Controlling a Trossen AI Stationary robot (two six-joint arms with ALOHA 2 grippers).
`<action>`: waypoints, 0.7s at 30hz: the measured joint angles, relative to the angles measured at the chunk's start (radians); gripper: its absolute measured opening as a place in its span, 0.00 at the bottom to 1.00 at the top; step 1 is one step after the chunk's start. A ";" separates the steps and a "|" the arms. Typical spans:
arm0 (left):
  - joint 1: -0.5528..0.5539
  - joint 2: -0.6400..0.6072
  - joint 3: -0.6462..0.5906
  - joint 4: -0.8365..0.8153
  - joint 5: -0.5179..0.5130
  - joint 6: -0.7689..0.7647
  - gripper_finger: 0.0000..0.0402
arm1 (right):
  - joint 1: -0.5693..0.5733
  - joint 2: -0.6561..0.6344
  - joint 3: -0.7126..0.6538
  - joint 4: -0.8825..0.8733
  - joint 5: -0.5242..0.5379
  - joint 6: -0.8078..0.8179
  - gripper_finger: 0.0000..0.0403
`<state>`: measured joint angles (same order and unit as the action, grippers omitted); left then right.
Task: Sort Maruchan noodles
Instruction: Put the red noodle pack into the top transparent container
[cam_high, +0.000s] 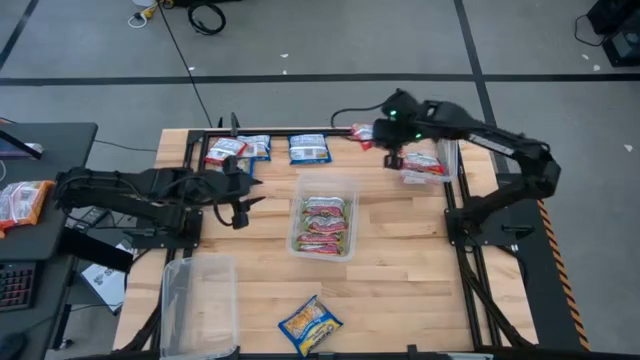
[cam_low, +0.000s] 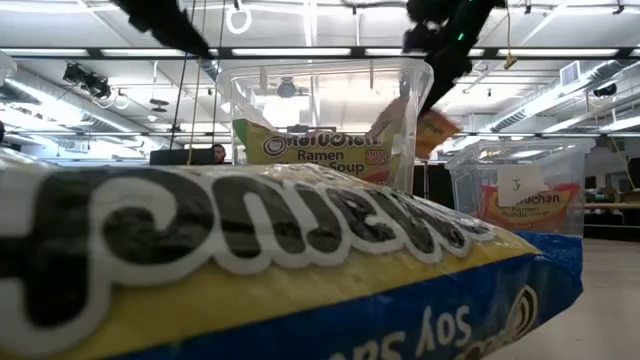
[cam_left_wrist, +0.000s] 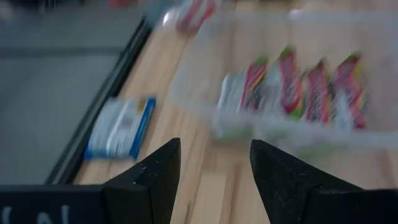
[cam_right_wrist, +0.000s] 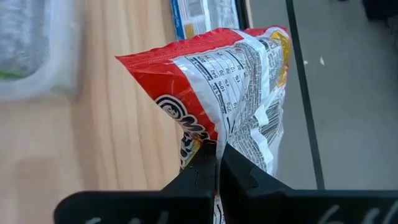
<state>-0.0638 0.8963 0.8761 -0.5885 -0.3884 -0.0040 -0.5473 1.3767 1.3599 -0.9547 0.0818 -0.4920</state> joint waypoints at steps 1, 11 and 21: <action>0.015 0.000 0.000 -0.032 0.000 -0.028 0.49 | -0.006 -0.011 0.027 -0.054 0.011 0.000 0.02; 0.107 0.000 0.000 -0.143 0.000 -0.131 0.49 | -0.178 -0.006 0.118 -0.354 0.136 -0.035 0.02; 0.106 0.000 0.000 -0.148 0.000 -0.116 0.49 | -0.394 0.074 -0.005 -0.392 0.039 -0.053 0.02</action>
<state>0.0422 0.8963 0.8757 -0.7363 -0.3880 -0.1202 -0.9417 1.4508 1.3546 -1.3467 0.1208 -0.5448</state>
